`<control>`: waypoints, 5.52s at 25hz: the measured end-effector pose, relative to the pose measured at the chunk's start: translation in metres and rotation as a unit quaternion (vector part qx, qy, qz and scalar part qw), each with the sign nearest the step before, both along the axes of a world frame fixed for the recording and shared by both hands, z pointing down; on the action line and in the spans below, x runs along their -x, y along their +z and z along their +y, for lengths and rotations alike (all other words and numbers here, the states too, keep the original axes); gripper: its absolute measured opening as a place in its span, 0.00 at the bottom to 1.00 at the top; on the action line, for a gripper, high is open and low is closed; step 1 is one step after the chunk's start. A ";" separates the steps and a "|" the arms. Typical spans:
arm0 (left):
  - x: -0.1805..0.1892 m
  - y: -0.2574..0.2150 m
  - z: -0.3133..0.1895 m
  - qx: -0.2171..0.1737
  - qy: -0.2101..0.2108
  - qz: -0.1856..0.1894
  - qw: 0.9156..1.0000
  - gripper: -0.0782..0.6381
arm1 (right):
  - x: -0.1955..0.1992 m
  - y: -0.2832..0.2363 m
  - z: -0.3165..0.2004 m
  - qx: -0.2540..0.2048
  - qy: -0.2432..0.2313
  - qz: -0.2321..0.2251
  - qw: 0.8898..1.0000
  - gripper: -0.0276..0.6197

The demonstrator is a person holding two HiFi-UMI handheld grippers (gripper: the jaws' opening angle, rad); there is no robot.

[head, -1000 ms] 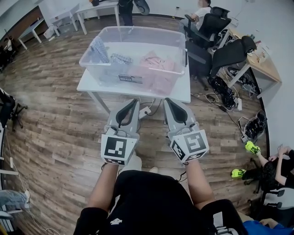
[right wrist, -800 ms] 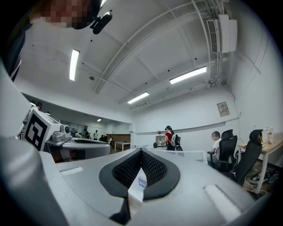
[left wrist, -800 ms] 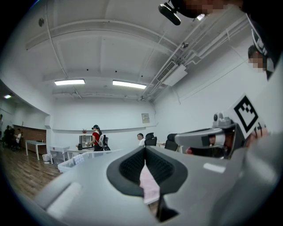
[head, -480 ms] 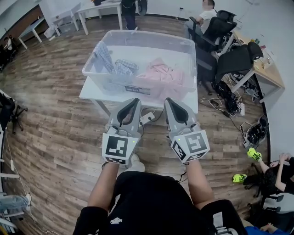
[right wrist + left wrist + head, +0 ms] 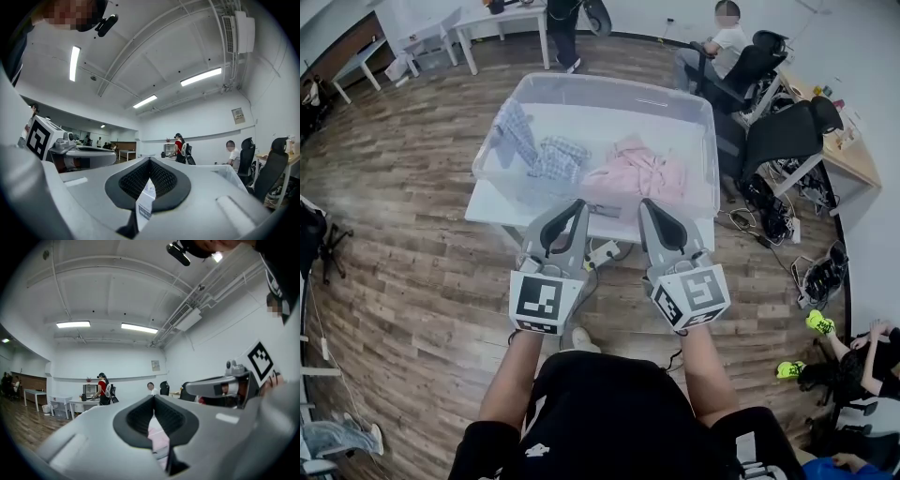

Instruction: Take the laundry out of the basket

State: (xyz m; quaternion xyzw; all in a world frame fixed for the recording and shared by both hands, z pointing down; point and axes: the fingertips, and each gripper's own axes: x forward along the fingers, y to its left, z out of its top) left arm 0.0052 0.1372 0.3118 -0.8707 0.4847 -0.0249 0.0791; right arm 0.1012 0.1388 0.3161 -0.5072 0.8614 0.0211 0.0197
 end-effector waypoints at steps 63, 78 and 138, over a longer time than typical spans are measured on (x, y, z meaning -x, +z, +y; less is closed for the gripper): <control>0.045 0.008 -0.229 0.003 -0.053 -0.014 0.999 0.12 | 0.028 0.000 -0.242 -0.007 -0.045 -0.021 0.999 0.04; 0.042 0.017 -0.257 0.018 -0.065 -0.041 0.997 0.12 | 0.021 0.013 -0.280 0.013 -0.081 -0.044 0.996 0.04; 0.094 0.424 -0.352 0.294 0.250 -0.622 0.681 0.77 | 0.031 0.051 -0.365 0.080 0.041 -0.007 0.996 0.04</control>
